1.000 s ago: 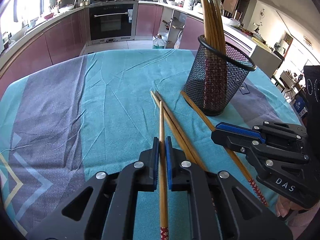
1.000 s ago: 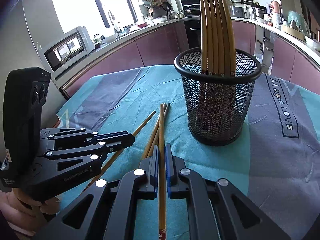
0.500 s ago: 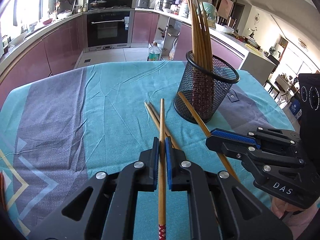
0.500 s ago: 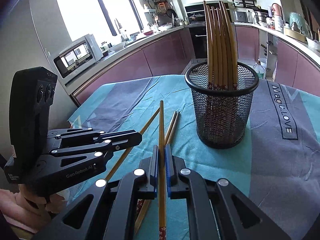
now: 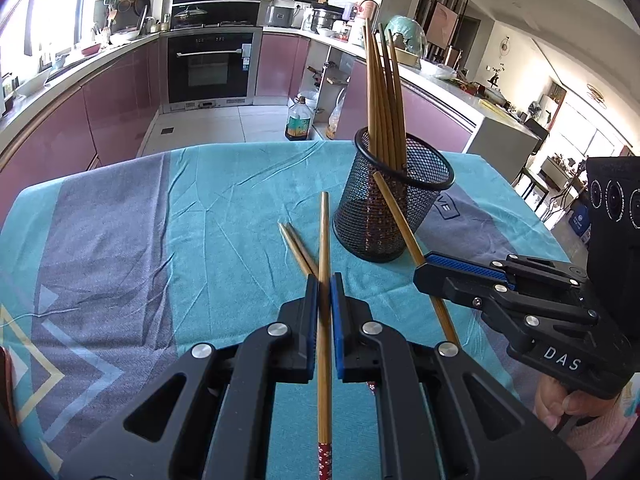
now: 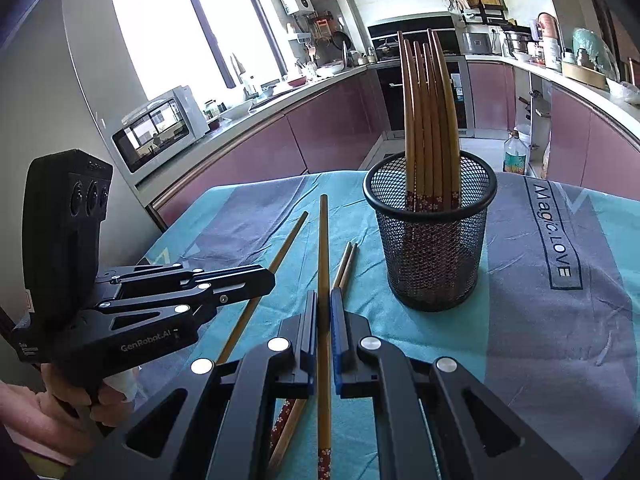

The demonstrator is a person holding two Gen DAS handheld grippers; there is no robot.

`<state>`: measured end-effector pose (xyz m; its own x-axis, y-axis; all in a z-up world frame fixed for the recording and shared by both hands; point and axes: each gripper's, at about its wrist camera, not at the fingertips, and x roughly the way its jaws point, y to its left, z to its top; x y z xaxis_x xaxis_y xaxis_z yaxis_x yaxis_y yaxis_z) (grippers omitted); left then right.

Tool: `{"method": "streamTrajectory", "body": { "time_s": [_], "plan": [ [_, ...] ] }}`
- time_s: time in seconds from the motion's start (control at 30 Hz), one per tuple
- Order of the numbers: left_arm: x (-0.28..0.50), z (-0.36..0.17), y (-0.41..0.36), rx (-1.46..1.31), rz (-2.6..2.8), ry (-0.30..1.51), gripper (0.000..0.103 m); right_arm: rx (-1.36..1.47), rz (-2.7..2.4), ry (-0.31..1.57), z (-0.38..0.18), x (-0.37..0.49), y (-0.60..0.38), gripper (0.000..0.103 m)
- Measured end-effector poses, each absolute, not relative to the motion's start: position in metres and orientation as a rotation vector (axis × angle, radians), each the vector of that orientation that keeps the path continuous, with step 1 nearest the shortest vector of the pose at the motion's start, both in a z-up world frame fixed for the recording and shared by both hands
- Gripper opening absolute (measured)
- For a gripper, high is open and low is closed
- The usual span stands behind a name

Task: Organize utensils
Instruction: 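Lift both grippers' chopsticks upright toward the mesh cup, then carry both upright chopsticks over the black mesh cup and lower them in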

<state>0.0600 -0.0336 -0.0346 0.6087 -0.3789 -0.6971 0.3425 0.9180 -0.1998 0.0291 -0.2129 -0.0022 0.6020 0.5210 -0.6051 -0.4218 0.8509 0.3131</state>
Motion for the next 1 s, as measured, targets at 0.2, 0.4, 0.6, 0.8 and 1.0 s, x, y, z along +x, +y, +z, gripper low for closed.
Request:
{"method": "streamTrajectory", "body": {
  "time_s": [0.2, 0.4, 0.6, 0.8, 1.0],
  "plan": [
    [0.057, -0.027, -0.033, -0.048, -0.425, 0.800, 0.007, 0.149, 0.539, 0.726, 0.004, 0.026, -0.217, 0.005],
    [0.052, -0.019, -0.033, -0.051, -0.436, 0.785, 0.007, 0.155, 0.534, 0.710, 0.008, 0.025, -0.221, 0.005],
    [0.046, -0.009, -0.030, -0.053, -0.448, 0.768, 0.007, 0.160, 0.526, 0.689, 0.013, 0.023, -0.225, 0.005],
    [0.043, 0.001, -0.024, -0.063, -0.463, 0.752, 0.007, 0.162, 0.520, 0.670, 0.020, 0.023, -0.230, 0.005],
    [0.038, 0.007, -0.023, -0.065, -0.471, 0.737, 0.007, 0.161, 0.518, 0.656, 0.024, 0.024, -0.232, 0.005]
  ]
}}
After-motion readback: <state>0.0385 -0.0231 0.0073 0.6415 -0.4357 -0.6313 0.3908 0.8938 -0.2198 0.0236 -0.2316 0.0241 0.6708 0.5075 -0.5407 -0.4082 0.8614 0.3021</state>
